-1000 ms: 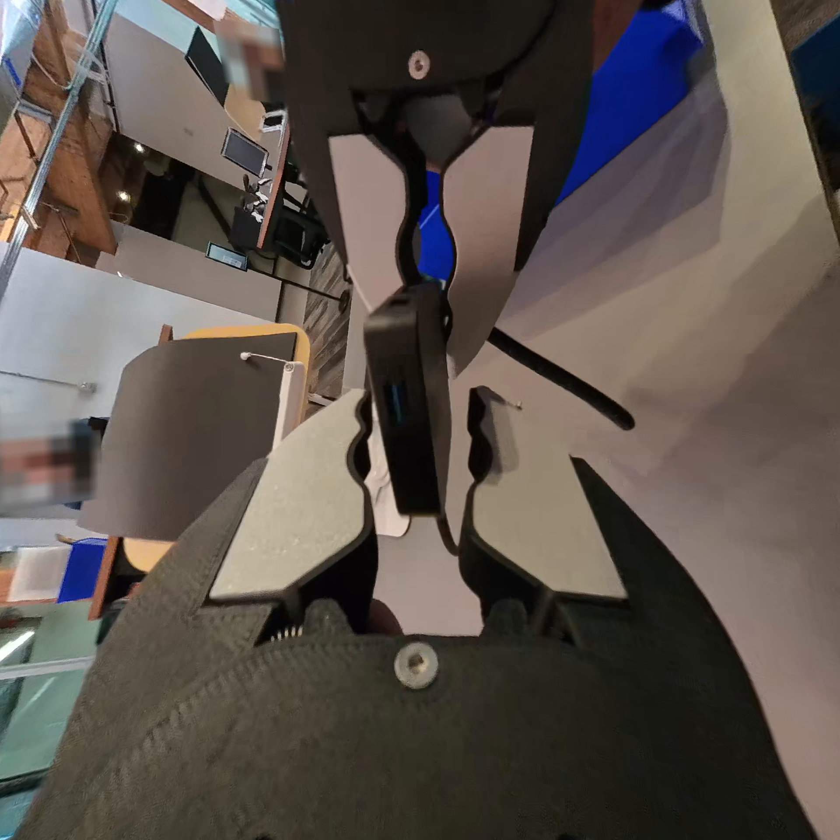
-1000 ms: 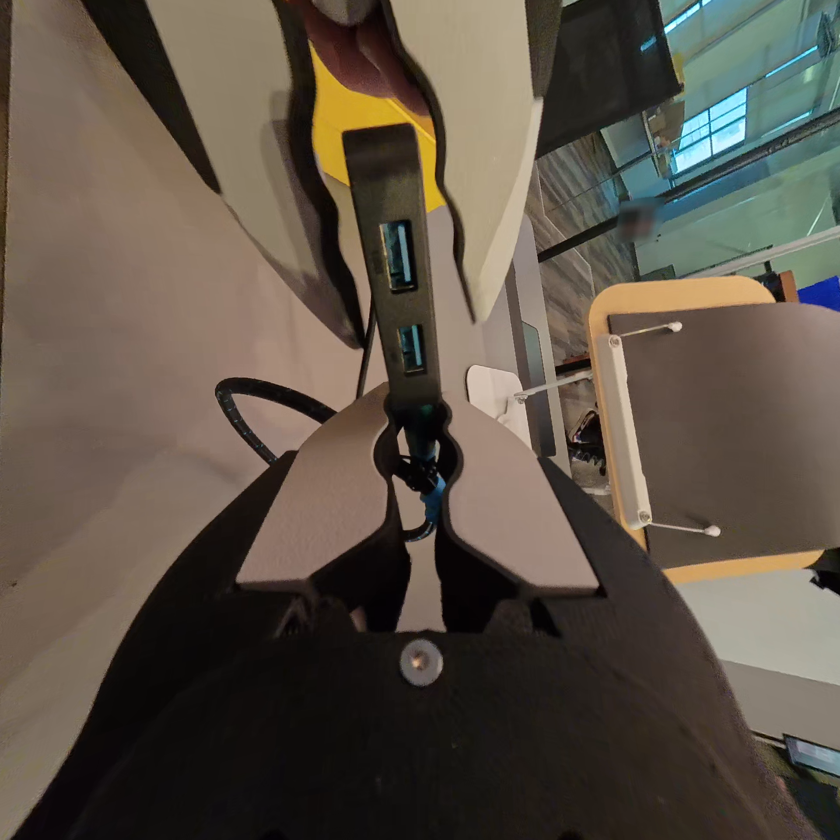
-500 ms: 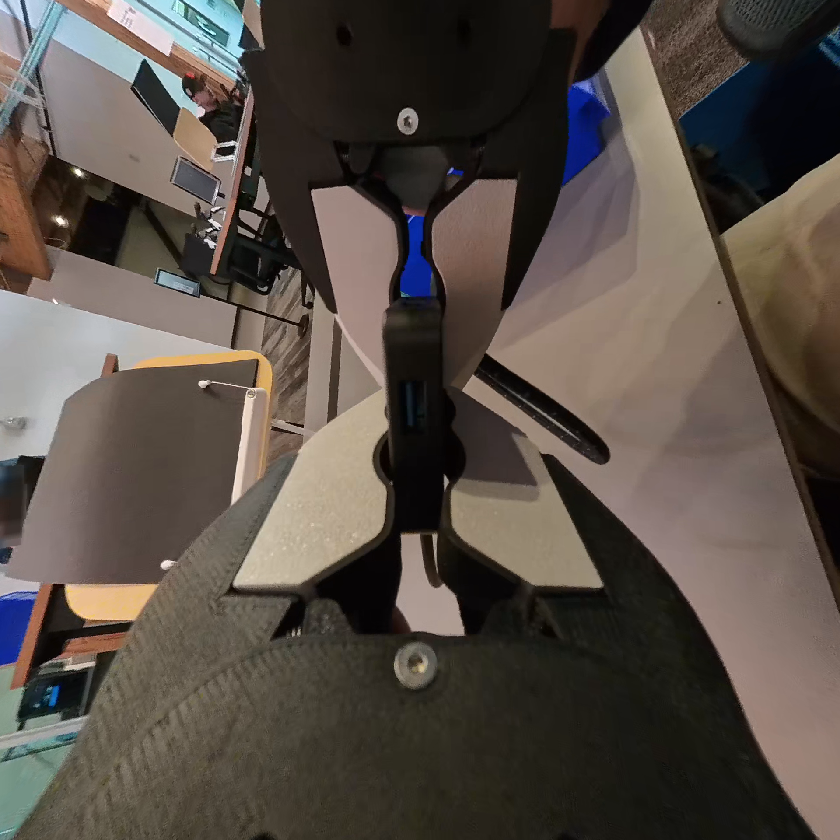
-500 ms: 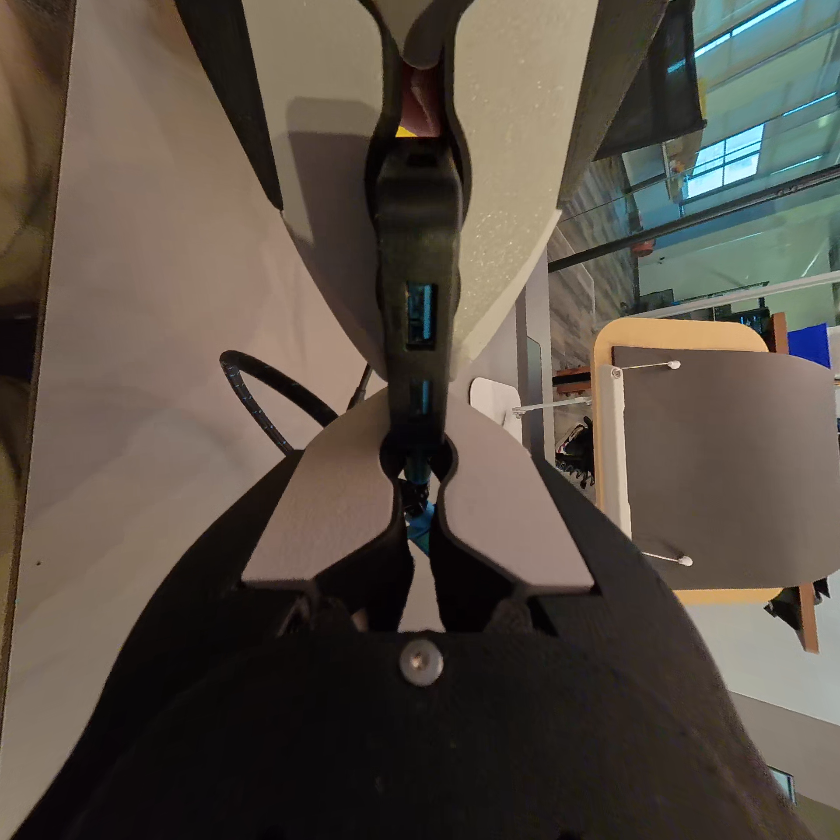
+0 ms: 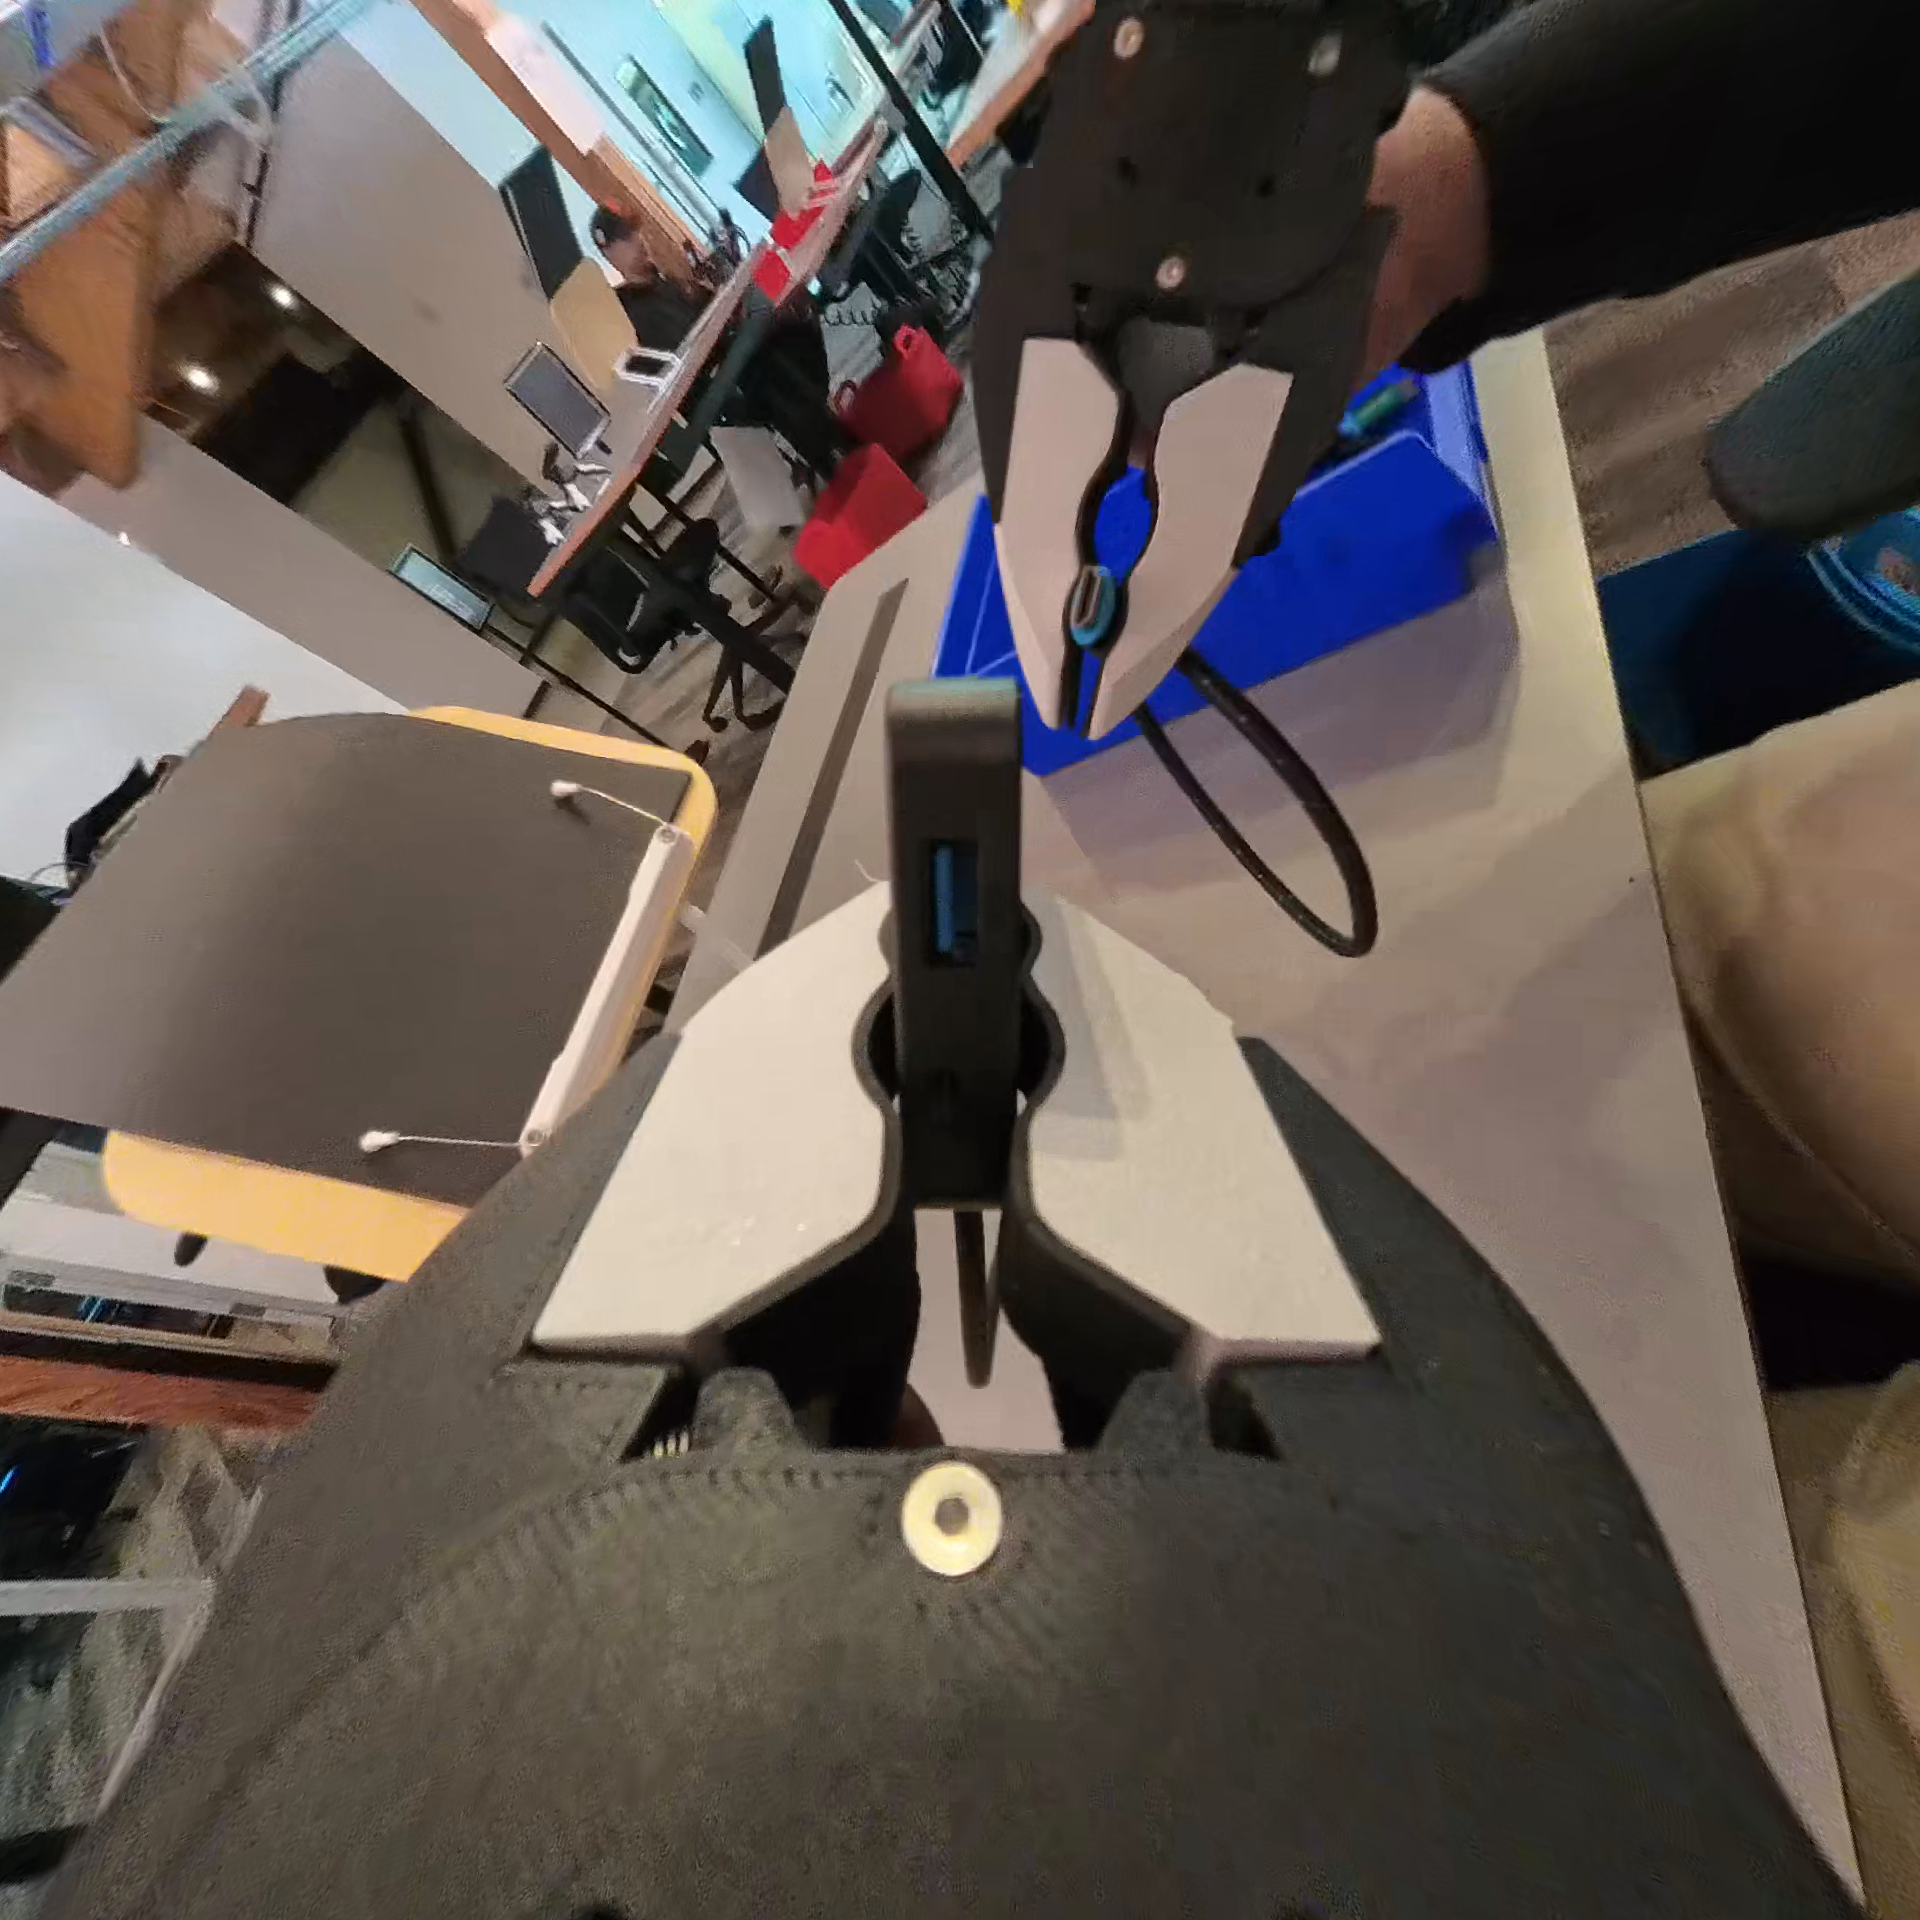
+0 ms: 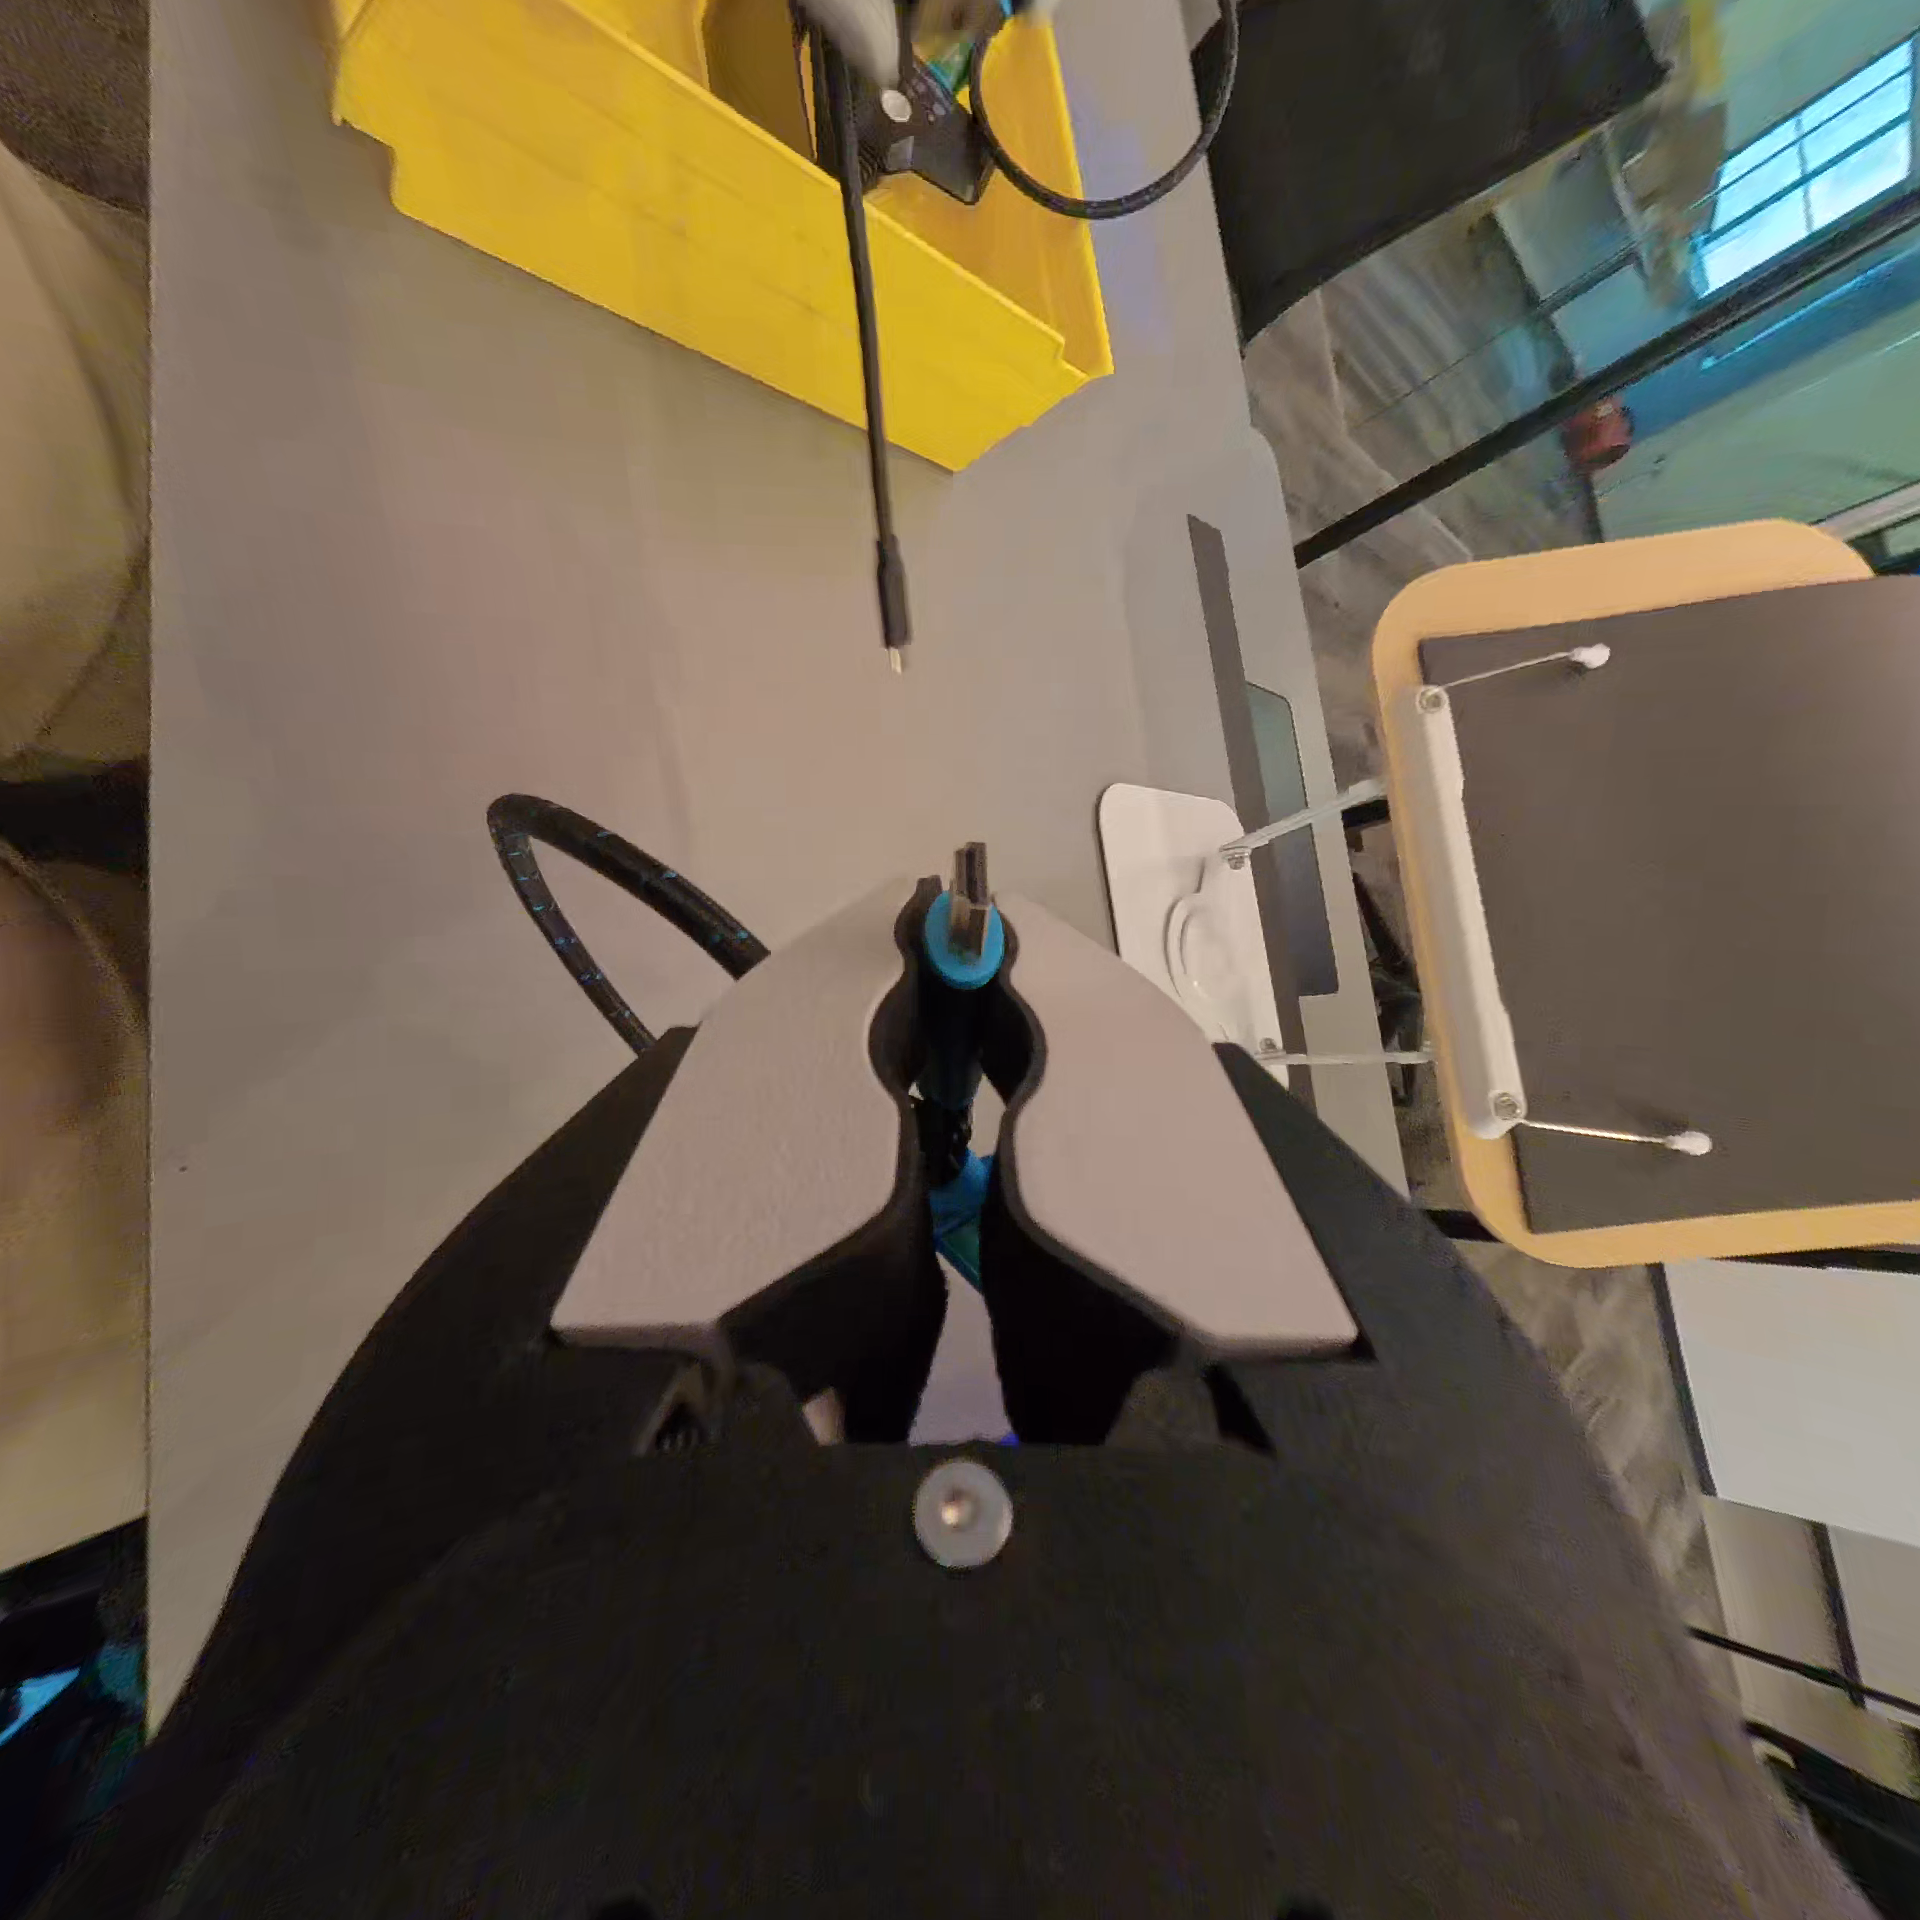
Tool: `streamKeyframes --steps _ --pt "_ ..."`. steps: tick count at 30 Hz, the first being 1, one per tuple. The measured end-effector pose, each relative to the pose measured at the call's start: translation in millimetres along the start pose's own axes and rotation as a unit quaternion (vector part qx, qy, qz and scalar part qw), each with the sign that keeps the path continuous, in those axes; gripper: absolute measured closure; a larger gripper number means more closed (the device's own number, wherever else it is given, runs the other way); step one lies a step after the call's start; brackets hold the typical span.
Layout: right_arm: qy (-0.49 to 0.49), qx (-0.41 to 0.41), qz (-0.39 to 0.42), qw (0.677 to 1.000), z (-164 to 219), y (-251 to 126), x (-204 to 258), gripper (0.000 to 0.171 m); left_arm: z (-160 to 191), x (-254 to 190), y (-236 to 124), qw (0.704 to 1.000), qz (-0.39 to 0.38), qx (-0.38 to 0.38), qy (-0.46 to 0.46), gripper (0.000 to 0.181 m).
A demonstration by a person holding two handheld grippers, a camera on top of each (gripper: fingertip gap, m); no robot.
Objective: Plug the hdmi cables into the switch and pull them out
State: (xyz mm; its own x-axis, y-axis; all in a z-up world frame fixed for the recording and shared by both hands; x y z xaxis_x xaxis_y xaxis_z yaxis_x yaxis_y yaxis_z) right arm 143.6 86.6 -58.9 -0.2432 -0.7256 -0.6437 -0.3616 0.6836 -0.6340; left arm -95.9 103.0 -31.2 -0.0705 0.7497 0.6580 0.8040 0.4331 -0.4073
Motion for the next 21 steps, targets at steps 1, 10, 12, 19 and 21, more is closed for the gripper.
streamKeyframes --steps 1,10,12,19,21 --pt "-0.002 0.006 -0.002 1.0 -5 -4 -5 0.166 -1 0 2 1.0 -0.005 0.007 0.004 0.167" --pt "0.207 -0.011 0.108 0.972 88 -74 -89 0.166 14 4 4 0.999 -0.023 0.042 0.003 0.167" --pt "0.246 0.002 0.124 0.961 111 -85 -103 0.166 13 4 5 0.999 -0.022 0.048 0.009 0.167" --pt "0.334 0.083 0.094 0.934 173 -113 -102 0.165 20 3 8 0.997 -0.022 0.068 0.01 0.167" --pt "0.375 0.108 0.072 0.918 194 -115 -91 0.165 22 3 11 0.997 -0.019 0.07 0.007 0.167"
Point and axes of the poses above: each gripper's, where its closed fingertips meet, y out along the fingers, z out of its underside, x = y × z across the jaws, the point moved 10 cm from there along -y, back along the fingers, and after that the axes turned 12 degrees about x, right-handed, at the moved point
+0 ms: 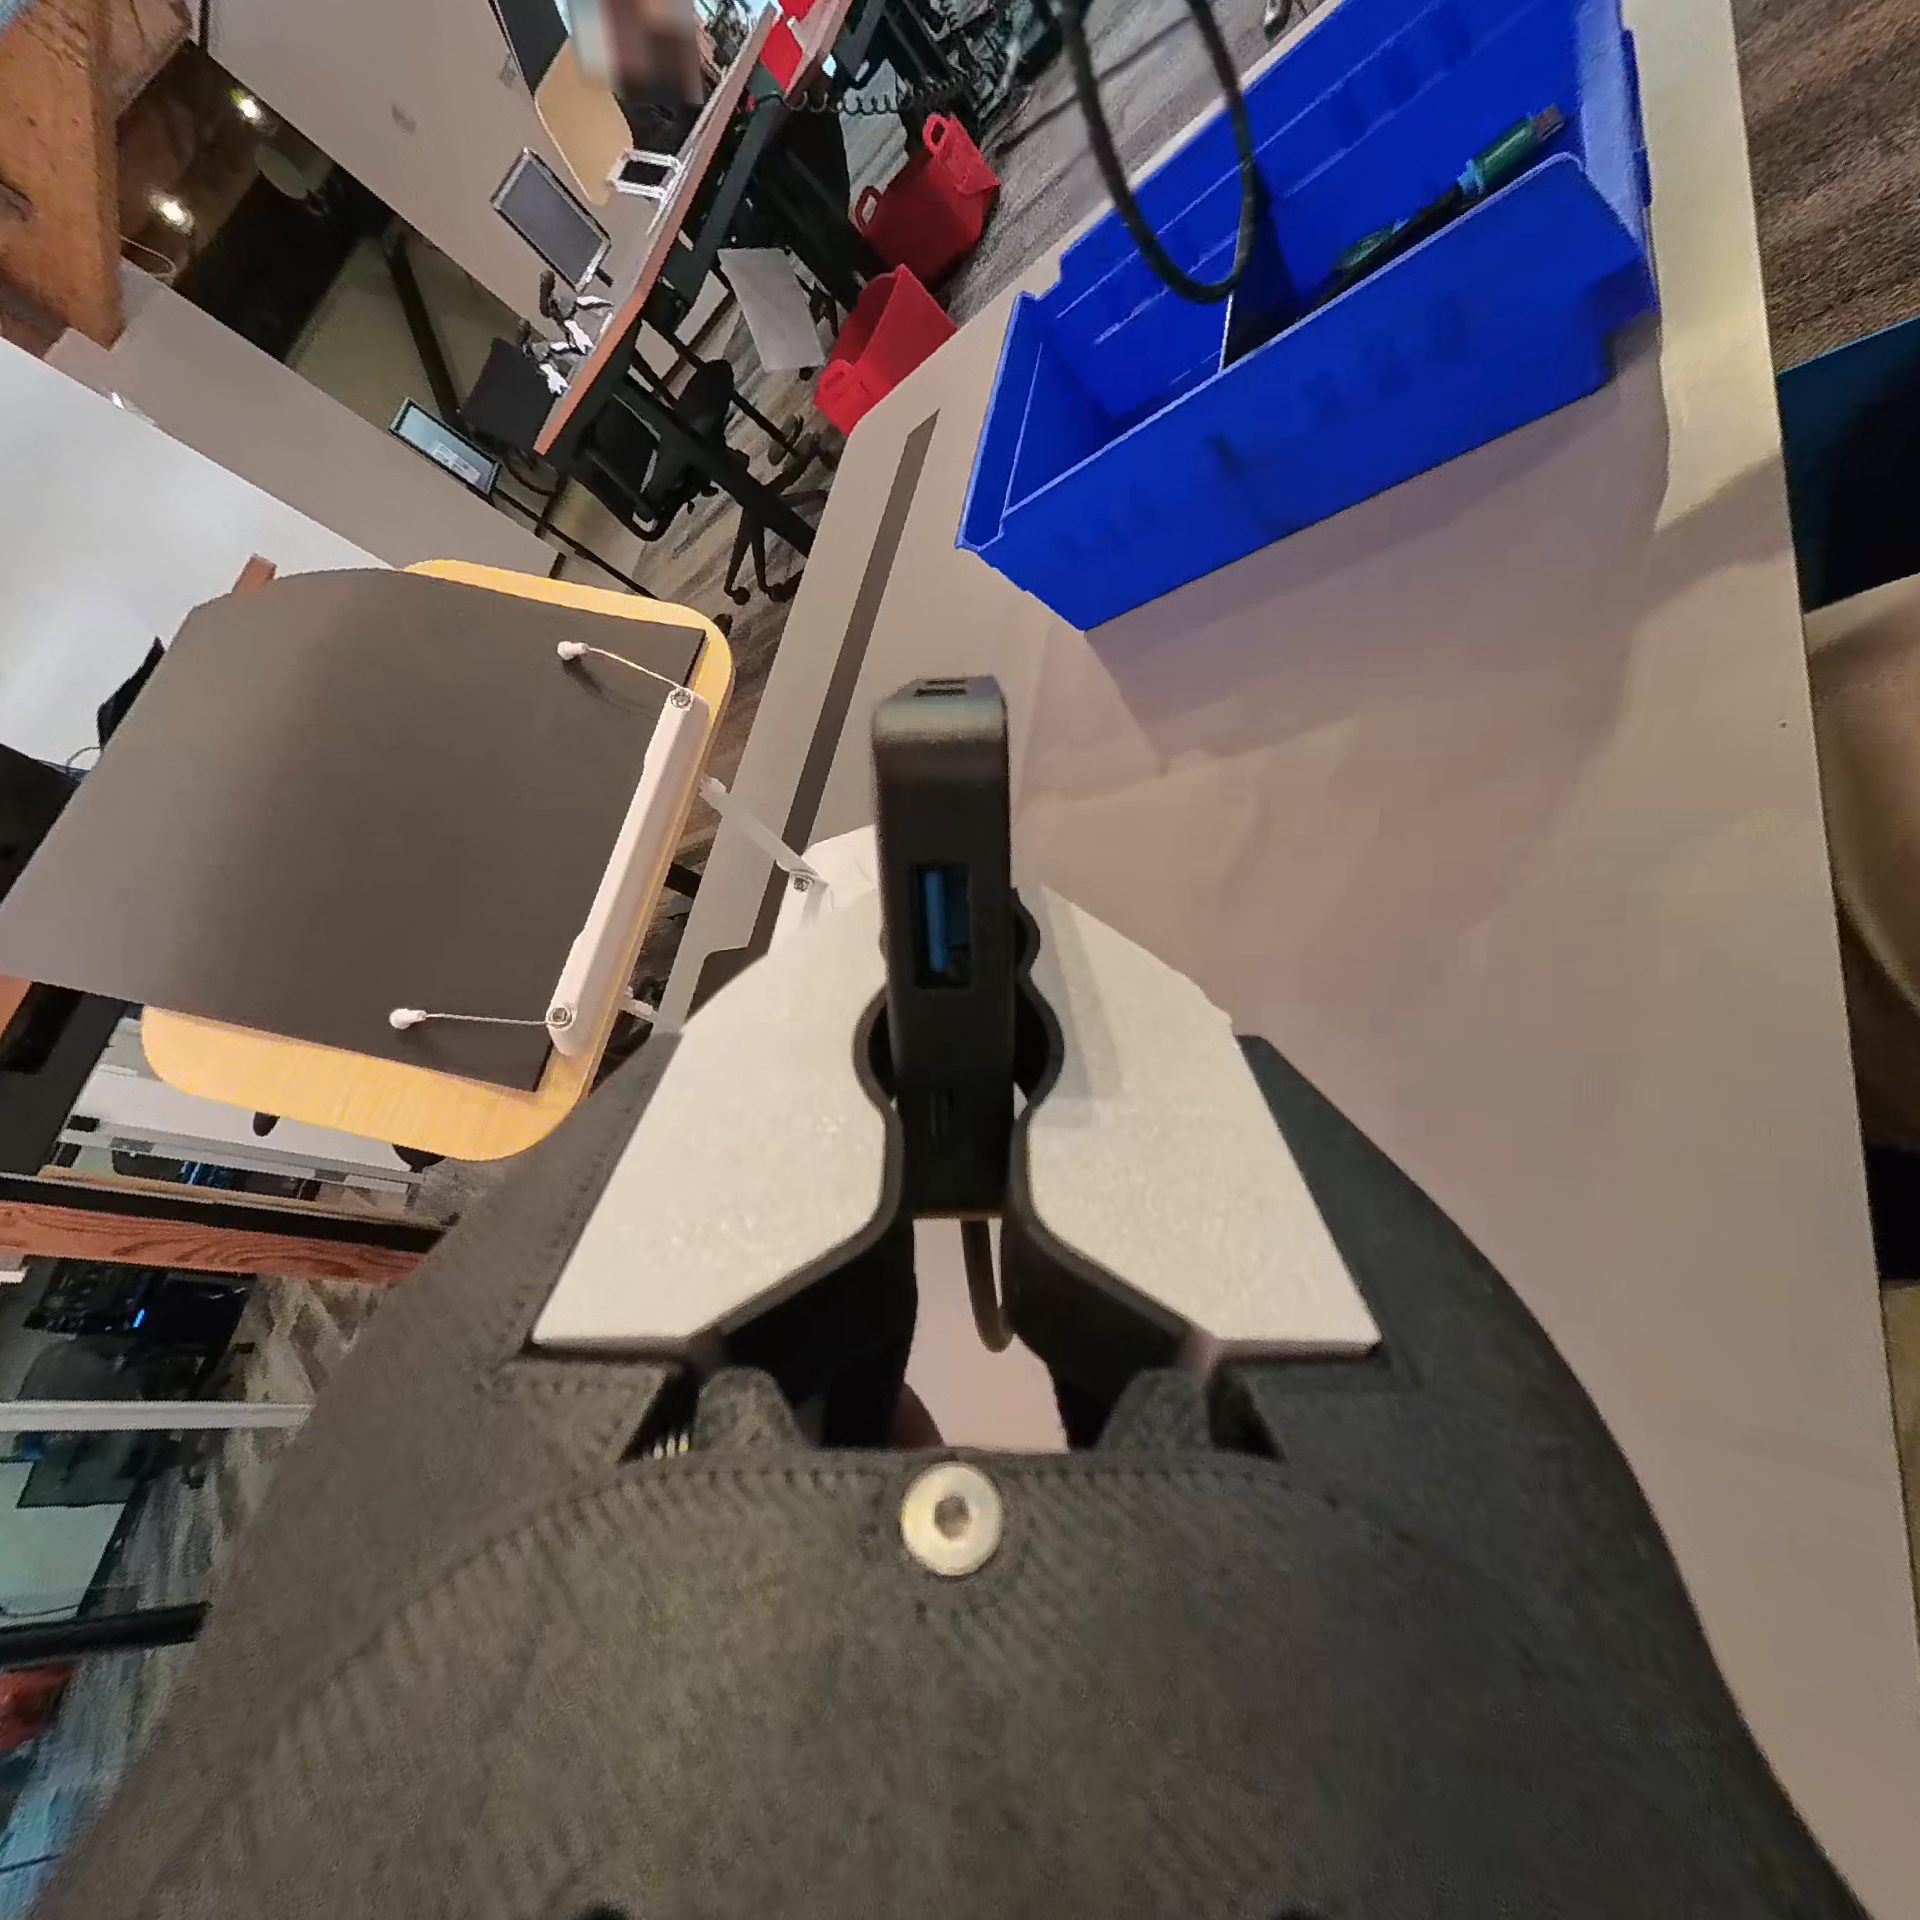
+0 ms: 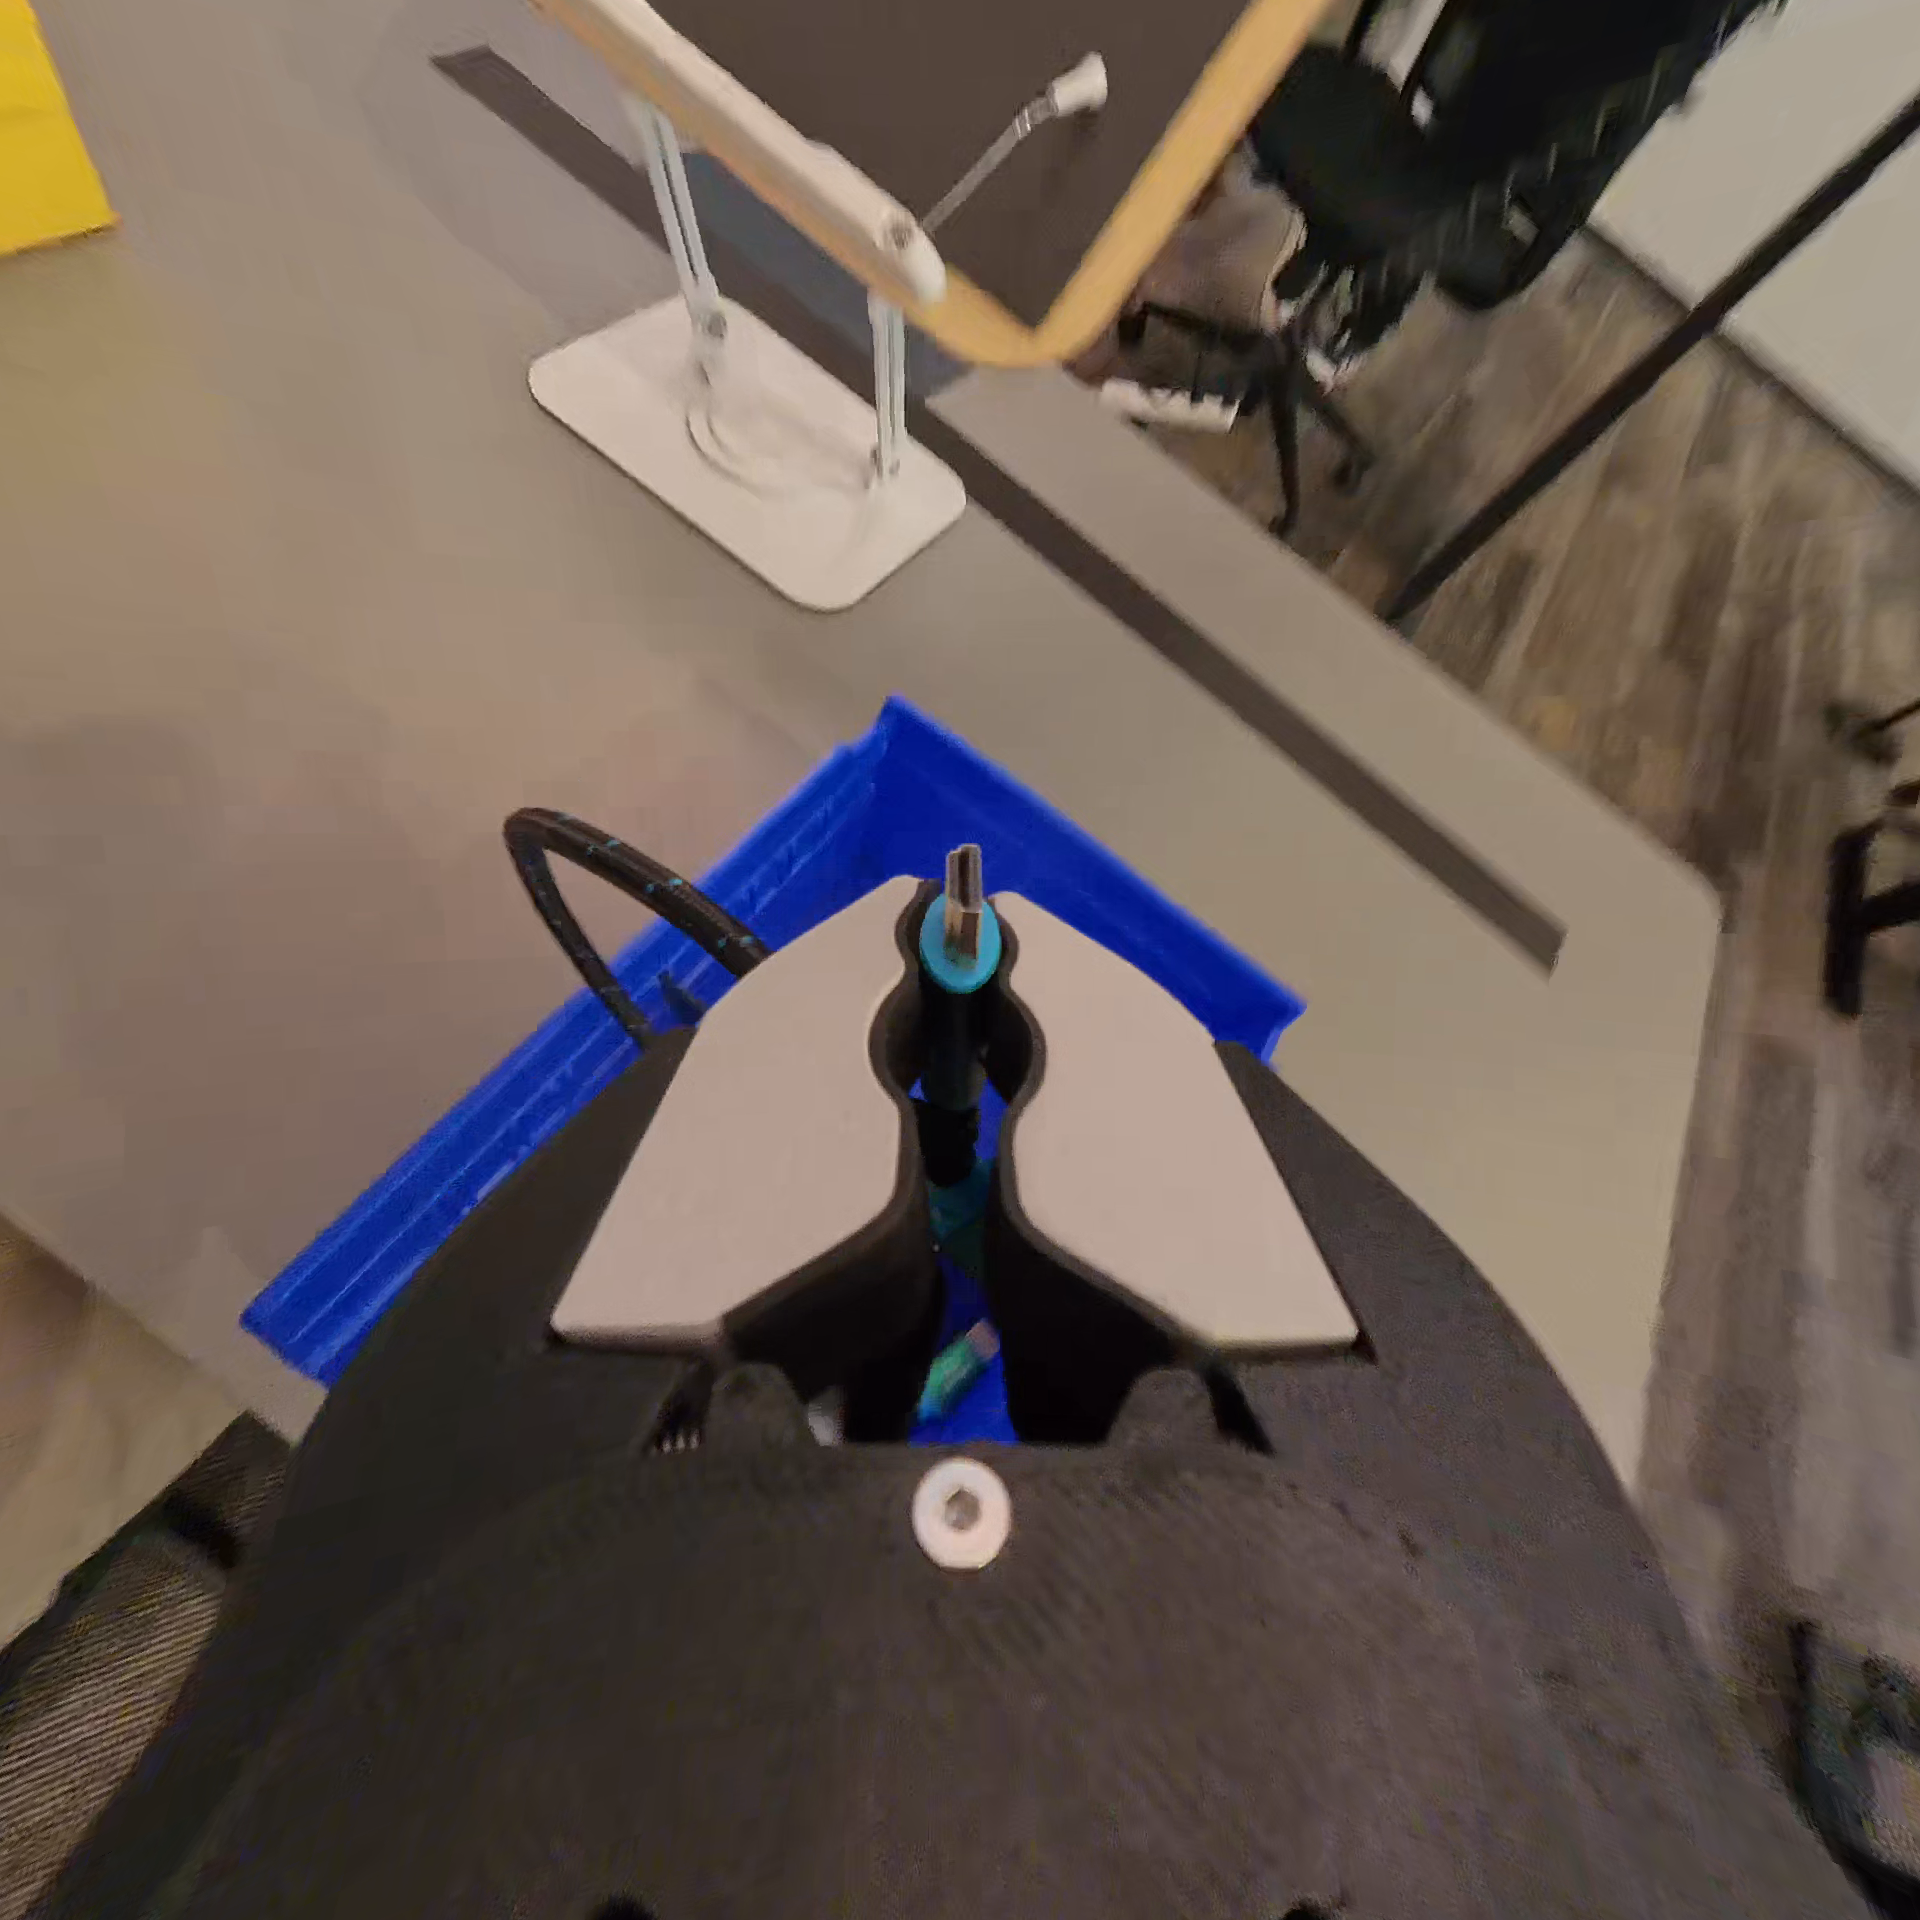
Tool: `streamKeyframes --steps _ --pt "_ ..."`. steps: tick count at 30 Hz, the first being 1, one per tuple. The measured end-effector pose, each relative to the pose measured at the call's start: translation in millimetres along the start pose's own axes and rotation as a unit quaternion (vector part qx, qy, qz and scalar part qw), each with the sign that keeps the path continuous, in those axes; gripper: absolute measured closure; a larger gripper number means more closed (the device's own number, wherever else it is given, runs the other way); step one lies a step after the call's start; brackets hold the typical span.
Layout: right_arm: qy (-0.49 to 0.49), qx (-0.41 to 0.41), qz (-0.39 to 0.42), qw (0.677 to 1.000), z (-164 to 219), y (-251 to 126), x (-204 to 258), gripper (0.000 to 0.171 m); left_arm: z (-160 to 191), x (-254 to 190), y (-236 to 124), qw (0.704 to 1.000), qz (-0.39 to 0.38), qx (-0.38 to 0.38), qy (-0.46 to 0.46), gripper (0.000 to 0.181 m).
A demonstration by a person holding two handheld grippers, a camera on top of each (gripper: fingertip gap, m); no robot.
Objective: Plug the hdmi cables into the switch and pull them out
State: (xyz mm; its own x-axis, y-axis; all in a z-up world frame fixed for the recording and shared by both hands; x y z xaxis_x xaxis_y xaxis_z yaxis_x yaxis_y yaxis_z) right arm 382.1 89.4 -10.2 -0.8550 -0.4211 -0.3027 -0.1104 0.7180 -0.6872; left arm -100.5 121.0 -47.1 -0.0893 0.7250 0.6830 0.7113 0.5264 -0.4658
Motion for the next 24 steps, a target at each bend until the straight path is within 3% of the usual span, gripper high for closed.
streamKeyframes --steps 8,12,16,19,24 --pt "0.135 0.171 -0.106 0.97 87 54 2 0.163 5 -5 10 1.0 0.012 0.017 0.0 0.167" --pt "0.19 0.225 -0.08 0.952 110 79 -6 0.158 5 -7 13 1.0 0.016 0.022 0.003 0.167" --pt "0.156 0.29 -0.026 0.944 113 91 -11 0.152 3 -9 17 0.999 0.015 0.029 0.011 0.167" --pt "0.096 0.325 0.04 0.94 105 88 -10 0.131 3 -13 20 0.999 0.019 0.035 0.017 0.167" --pt "0.062 0.354 0.08 0.93 95 70 -15 0.091 2 -13 21 0.999 0.015 0.033 0.018 0.167"
Point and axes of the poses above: each gripper's, where its closed fingertips meet, y out along the fingers, z out of its underside, x = y × z across the jaws, the point moved 10 cm from there along -y, back along the fingers, and after that the axes turned 12 degrees about x, right-handed, at the moved point
